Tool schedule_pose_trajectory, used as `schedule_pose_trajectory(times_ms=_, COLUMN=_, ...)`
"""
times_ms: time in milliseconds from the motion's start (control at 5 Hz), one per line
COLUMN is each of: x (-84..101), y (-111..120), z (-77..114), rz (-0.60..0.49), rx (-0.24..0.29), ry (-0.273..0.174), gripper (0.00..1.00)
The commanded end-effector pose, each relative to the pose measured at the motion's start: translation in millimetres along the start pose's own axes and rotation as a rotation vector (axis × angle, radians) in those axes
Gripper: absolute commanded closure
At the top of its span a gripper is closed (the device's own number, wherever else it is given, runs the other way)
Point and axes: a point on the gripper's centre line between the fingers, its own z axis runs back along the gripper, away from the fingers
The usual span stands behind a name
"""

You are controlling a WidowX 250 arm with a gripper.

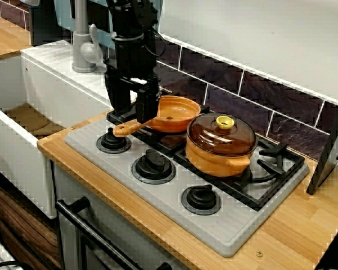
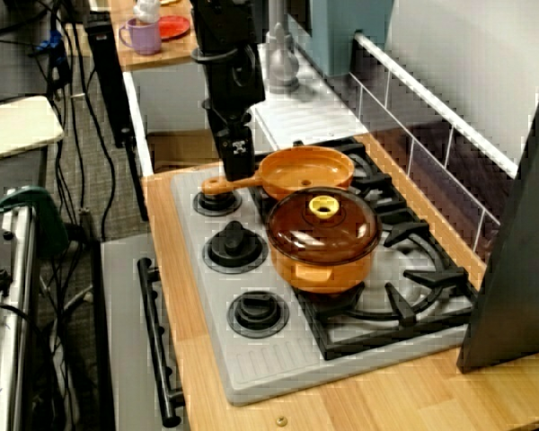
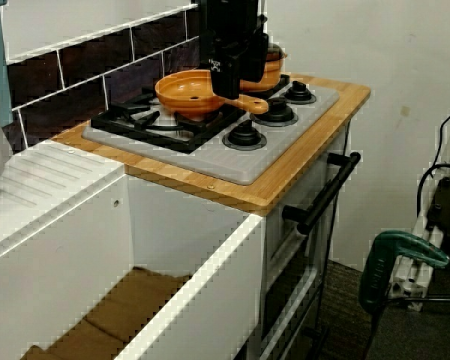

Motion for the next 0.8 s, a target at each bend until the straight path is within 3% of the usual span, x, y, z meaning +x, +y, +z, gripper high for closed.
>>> schedule_pose_trajectory(times_ms=0, x=-2.6, y=-1, z=1.5, rz=-0.016, rx=0.021, ry=-0.048, gripper=0.00)
schedule_pose_trajectory(times_ms=600, x=-12.8, y=-2, z=-10.5, rz=0.003, rx=0.019, ry=-0.032, gripper=0.00)
